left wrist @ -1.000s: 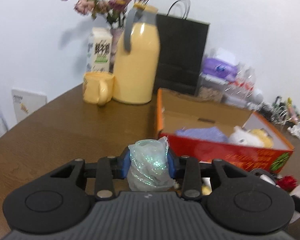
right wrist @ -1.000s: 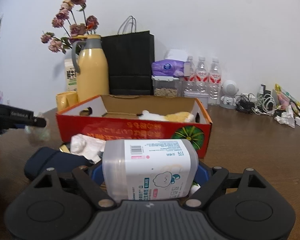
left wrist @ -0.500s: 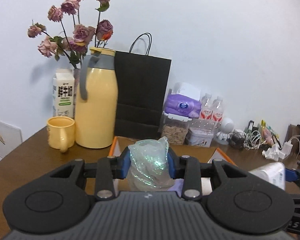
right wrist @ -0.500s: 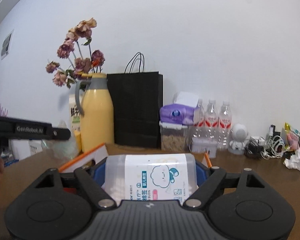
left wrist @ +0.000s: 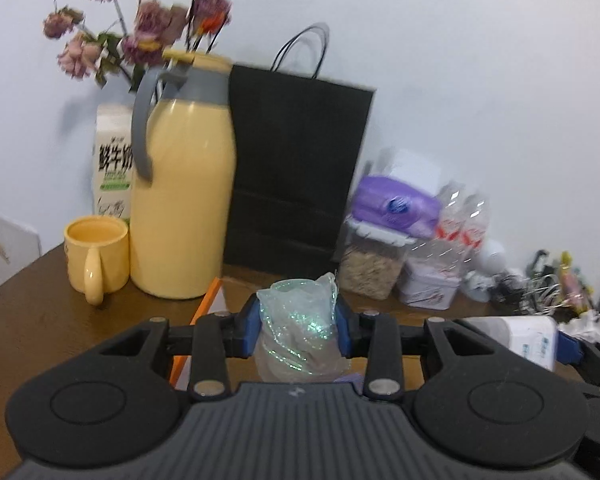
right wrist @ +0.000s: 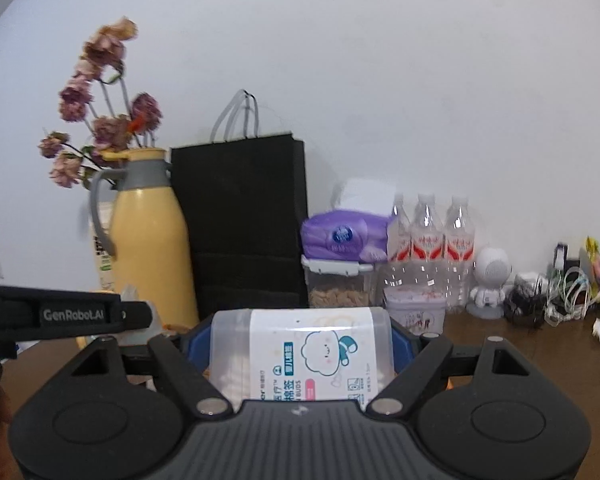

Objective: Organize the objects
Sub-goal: 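Drop the plastic bag into the box with left tool while right tool carries the wipes container over, then lower the wipes container into the box and open the right tool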

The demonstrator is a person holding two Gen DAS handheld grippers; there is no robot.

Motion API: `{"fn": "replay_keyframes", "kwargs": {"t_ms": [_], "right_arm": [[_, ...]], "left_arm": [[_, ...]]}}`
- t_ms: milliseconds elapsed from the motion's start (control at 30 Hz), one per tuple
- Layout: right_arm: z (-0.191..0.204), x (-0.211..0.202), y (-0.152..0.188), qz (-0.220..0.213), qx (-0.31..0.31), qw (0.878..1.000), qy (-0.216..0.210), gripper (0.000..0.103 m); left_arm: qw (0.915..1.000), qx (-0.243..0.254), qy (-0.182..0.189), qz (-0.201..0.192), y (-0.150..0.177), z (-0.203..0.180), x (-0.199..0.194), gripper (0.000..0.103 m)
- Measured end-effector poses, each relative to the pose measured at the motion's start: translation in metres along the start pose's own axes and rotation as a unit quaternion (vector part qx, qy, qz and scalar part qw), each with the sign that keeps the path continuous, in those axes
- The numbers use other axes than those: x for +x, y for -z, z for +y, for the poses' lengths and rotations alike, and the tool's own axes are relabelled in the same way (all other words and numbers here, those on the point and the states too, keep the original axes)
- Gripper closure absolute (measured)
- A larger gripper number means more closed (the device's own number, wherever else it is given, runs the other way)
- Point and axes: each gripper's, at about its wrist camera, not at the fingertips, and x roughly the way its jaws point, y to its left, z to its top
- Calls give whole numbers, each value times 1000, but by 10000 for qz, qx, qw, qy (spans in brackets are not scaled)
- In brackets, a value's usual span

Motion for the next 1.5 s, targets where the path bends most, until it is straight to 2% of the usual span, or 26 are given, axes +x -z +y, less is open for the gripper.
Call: {"fn": "replay_keyframes", "kwargs": {"t_ms": [167,400,500,533,600,667,800,1133,1500], "right_arm": [[-10,17,17,374,68,9993,15,22],[-10,25,28,674,-55,9977,36,21],[-7,24,32,766,-176,9968,115,16],[-6,23,32,775,-203,9967,135,14],[-5,21,32,780,-235,9965,174,2],[-5,20,32,794,-250,9963,213,0],[-9,18,32,869,-174,9957,253,0],[-11,13,31,859,-150,9959,240,0],[-6,-14,28,673,-286,9972,134,0]], "left_arm": [[9987,183,-137,465,15,3,21,66],[9975,333,-221,589,24,-1,24,62],[9967,367,-297,657,26,-2,26,54],[9966,390,-302,658,26,-3,26,49],[9961,487,-334,649,27,-5,24,37],[9956,594,-408,604,29,-8,22,15],[9949,678,-534,516,30,-11,17,0],[9954,592,-524,549,28,-9,14,0],[9981,504,-314,170,28,-9,-18,0]]}}
